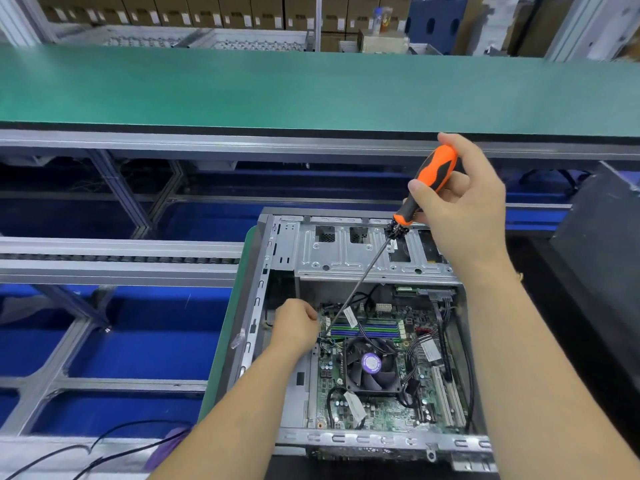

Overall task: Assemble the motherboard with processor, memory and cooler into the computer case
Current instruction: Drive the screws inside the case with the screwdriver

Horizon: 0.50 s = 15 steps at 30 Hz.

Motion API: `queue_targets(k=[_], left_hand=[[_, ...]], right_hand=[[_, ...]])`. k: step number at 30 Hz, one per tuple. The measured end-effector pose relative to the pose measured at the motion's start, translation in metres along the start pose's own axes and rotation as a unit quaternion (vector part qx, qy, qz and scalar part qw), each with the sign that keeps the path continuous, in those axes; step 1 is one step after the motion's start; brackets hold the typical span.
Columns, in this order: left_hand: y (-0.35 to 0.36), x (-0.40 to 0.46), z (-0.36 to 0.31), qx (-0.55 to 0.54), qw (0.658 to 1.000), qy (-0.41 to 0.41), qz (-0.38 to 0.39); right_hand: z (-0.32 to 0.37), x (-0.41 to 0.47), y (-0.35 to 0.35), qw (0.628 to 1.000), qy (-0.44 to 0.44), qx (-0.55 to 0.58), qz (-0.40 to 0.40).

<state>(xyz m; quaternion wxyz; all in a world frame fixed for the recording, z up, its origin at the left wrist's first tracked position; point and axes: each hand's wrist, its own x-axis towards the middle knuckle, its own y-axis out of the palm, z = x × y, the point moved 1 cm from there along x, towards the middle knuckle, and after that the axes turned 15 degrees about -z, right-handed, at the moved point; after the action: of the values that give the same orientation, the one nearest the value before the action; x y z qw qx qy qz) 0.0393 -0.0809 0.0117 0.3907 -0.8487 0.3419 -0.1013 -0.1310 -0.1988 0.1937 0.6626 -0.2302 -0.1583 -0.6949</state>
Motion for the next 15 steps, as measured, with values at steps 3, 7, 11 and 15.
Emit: queue_targets(k=[3,7,11,15], left_hand=[[0.007,-0.001,0.006,0.066,0.997,0.017,0.044],[0.013,-0.004,0.015,0.183,0.972,0.086,0.117],[0.014,-0.003,0.018,0.239,0.957,0.101,0.13],[0.009,-0.006,0.022,0.341,0.917,0.09,0.186]], right_hand=[[-0.004,0.003,-0.001,1.0,0.015,0.006,-0.003],[-0.007,0.008,-0.002,1.0,0.022,0.007,-0.007],[-0.01,0.008,0.001,1.0,0.026,0.005,-0.002],[-0.012,0.008,0.003,1.0,0.023,0.003,-0.002]])
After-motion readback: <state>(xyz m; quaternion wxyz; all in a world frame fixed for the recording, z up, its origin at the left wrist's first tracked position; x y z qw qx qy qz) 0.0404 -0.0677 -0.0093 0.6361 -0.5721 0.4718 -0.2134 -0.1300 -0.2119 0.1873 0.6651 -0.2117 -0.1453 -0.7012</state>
